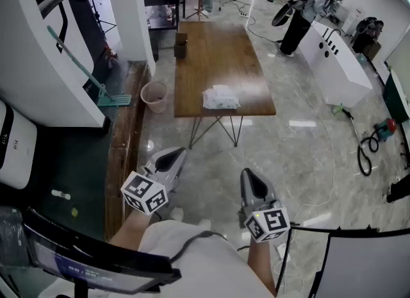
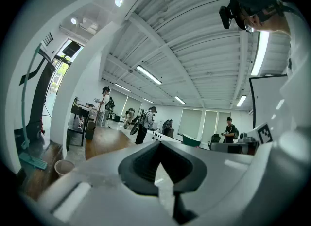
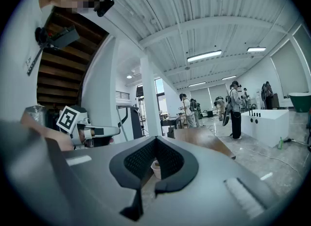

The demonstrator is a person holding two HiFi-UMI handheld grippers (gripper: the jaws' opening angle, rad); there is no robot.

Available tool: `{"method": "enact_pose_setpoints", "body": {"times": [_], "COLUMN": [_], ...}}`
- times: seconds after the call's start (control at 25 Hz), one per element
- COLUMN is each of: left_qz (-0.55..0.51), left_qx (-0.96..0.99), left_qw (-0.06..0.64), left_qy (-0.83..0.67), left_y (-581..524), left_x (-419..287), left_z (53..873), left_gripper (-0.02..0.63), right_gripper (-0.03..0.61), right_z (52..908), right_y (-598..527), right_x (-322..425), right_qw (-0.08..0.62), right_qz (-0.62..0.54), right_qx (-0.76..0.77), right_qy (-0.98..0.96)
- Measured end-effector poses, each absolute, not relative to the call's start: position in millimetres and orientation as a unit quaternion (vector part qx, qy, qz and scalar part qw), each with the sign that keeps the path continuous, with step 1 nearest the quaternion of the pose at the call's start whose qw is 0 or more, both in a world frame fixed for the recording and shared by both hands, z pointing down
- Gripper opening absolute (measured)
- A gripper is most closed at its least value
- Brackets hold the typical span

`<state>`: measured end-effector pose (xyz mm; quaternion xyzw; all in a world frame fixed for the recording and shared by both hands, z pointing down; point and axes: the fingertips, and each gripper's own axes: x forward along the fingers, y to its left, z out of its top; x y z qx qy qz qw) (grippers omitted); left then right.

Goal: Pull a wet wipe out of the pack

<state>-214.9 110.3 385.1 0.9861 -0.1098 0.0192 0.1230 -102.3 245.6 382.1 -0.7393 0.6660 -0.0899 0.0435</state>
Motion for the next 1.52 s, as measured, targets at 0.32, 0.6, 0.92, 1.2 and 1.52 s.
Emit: {"method": "enact_pose_setpoints", "body": {"times": [0.32,0.6,0.92,1.2,1.52], "left_qz": [0.016,0.019,0.033,0.035,0.044], "left_qx": [0.987,0.983,0.982,0.979,0.975], "left_qw": [0.125,0.148,0.153,0.164,0.176], "left_qy": [-0.104,-0.109,-0.109,-0.116,-0.126], "left_y": [118,126,149,167,160], "left_x": [-203,-197,-189,-181,-173], "left_z": [387,395,401,412,417], "left_gripper": [0.005,0.005,0.006,0.005,0.003], "right_gripper": [0.006,0.008,0.008,0.008,0.008], "right_z": [385,394,411,435,441], "right_y": [251,267,294,315,322], "right_x": [-92,-79,-62,-57,-45], "right_qw": [0.042,0.065,0.082,0.085,0.090], "right_qz": [-0.087,-0.103,-0.125,-0.158,-0.168], "right_qx": [-0.730,-0.716,-0.707,-0.703,-0.703], "right_qy": [0.676,0.688,0.691,0.688,0.685]}}
